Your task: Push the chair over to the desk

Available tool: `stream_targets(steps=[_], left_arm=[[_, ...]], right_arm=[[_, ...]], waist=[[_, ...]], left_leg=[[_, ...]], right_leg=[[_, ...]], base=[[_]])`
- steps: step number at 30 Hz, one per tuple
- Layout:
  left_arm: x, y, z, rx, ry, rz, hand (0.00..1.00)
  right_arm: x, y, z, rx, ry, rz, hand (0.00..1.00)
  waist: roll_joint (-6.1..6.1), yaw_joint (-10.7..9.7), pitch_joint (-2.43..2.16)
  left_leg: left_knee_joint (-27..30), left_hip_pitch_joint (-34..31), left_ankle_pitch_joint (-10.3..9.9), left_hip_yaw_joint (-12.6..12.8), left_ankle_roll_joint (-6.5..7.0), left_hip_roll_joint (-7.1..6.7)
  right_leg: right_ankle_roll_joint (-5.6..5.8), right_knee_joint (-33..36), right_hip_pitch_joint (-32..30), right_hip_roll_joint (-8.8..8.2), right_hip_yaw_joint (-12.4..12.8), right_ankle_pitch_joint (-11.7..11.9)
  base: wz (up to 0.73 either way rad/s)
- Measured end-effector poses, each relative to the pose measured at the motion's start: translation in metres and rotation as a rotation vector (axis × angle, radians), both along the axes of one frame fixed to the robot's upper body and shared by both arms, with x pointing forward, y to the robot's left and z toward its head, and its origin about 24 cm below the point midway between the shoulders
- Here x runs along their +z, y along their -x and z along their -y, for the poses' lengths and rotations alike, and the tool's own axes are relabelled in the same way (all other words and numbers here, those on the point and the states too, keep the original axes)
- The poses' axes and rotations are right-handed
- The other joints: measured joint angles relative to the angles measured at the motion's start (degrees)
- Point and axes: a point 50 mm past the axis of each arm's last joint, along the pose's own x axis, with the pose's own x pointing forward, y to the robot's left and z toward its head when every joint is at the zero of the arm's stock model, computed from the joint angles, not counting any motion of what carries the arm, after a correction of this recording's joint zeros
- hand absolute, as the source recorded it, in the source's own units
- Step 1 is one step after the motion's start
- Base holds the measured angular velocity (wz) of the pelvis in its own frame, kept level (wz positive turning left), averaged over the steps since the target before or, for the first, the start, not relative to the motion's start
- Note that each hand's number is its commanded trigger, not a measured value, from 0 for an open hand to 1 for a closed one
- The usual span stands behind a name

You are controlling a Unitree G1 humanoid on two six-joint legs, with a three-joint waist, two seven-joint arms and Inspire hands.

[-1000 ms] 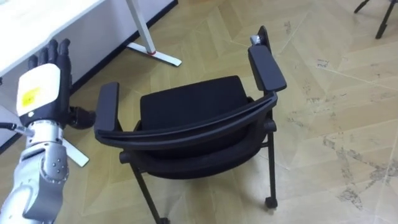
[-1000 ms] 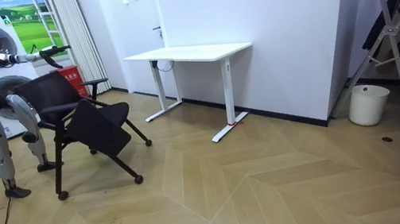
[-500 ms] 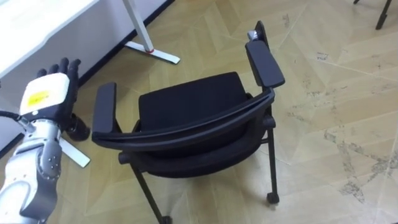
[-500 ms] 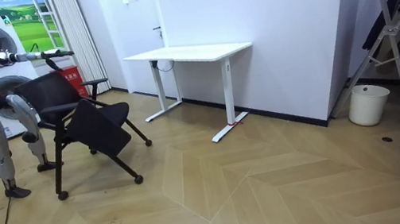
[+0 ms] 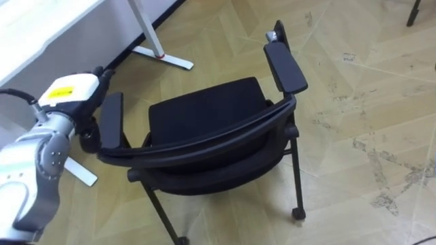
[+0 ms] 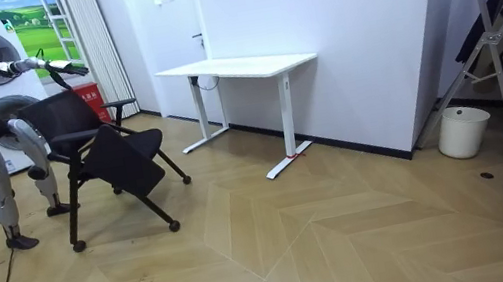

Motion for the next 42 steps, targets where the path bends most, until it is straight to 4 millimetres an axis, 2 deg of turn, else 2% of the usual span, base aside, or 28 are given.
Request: stream_targets(steps=[6,8,13,16,18,26,32,42], left_arm=[[0.003,0.003,0.004,-0.036,-0.001,-0.135,0.0],[0.009,0.005,0.009,-0.07,0.011,-0.152,0.0],[0.011,0.011,0.018,-0.122,0.011,-0.258,0.0],[0.007,0.014,0.021,-0.141,0.052,-0.344,0.0],[0.009,0.017,0.025,-0.164,0.056,-0.384,0.0],[0.032,0.014,0.041,-0.27,0.001,-0.451,0.0],[0.037,0.021,0.051,-0.347,0.011,-0.506,0.0],[0.04,0.026,0.047,-0.362,0.017,-0.568,0.0]], right_arm=[[0.003,-0.004,0.006,0.021,0.021,-0.009,0.0],[0.003,-0.003,0.006,0.026,0.023,-0.013,0.0],[0.004,-0.007,0.007,0.022,0.009,0.022,0.0],[0.005,-0.008,0.007,0.026,0.004,0.031,0.0],[0.005,-0.009,0.007,0.028,0.0,0.037,0.0],[0.004,-0.016,0.004,0.036,-0.022,0.047,0.0],[0.003,-0.014,0.003,0.04,-0.025,0.039,0.0],[0.003,-0.013,0.002,0.041,-0.036,0.039,0.0]], waist=[[1.42,-1.4,0.02],[1.26,-1.8,0.16],[1.82,-2.9,-0.08],[1.93,-3.5,0.22],[2.5,-3.9,0.44],[2.85,-3.8,0.51],[3.31,-4.2,0.38],[3.33,-4.0,0.36]], left_leg=[[0.0,-0.1,0.0,-0.1,0.0,0.0],[-0.1,-0.1,0.0,-0.1,0.0,-0.02],[-0.1,0.0,0.0,-0.1,0.01,-0.22],[-0.1,-0.1,-0.1,-0.4,0.17,-0.64],[-0.1,-0.1,-0.4,-1.1,0.58,-0.9],[1.1,-0.3,-0.7,-1.2,1.06,-1.0],[1.8,-0.5,-0.8,-1.1,1.18,-1.51],[1.9,-0.5,-1.0,-1.5,1.52,-1.67]], right_leg=[[0.0,0.1,-0.2,-0.02,-0.1,0.0],[0.0,0.2,-0.2,-0.08,-0.1,0.0],[0.0,0.2,-0.2,-0.32,-0.1,0.0],[0.03,0.3,0.2,-0.7,-0.2,0.0],[0.18,0.3,-0.2,-0.85,-0.2,0.1],[0.52,1.0,-0.3,-1.15,0.1,0.0],[1.02,1.1,-0.2,-1.77,0.2,-0.3],[1.14,1.1,0.0,-1.82,0.1,-0.4]], base=[[0.01],[0.0],[0.0],[0.03],[0.06],[0.0],[0.0],[0.0]])
